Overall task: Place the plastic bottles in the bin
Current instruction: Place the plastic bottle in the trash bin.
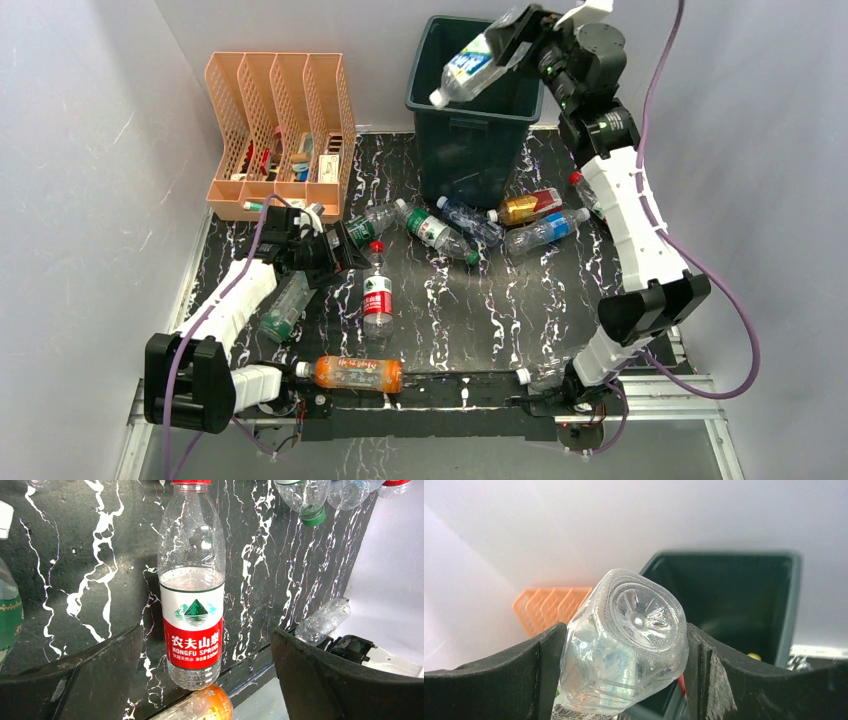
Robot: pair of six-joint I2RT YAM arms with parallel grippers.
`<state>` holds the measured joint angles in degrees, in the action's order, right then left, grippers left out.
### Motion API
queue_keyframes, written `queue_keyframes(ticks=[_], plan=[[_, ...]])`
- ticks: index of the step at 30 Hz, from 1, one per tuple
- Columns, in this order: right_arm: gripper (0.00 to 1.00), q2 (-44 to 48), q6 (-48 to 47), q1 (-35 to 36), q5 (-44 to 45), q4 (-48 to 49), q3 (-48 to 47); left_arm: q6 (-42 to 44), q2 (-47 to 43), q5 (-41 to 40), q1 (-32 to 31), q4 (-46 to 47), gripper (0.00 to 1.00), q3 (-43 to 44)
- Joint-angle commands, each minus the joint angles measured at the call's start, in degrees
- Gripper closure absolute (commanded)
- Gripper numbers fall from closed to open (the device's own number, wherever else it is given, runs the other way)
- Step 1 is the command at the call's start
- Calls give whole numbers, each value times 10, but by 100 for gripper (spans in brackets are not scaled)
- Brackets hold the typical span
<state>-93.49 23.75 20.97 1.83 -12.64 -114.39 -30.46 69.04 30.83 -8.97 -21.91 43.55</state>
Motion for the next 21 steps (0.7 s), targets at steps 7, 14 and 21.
queue_keyframes(ticks=[7,14,21], plan=[[26,-174,-21,-83,5,122,-161,-1,8,2,-9,-12,2,16],[2,-257,-36,-96,-29,62,-235,2,14,-1,-11,-16,2,20],[2,-212,-32,-94,-78,68,-212,5,17,-3,-12,-20,2,26]])
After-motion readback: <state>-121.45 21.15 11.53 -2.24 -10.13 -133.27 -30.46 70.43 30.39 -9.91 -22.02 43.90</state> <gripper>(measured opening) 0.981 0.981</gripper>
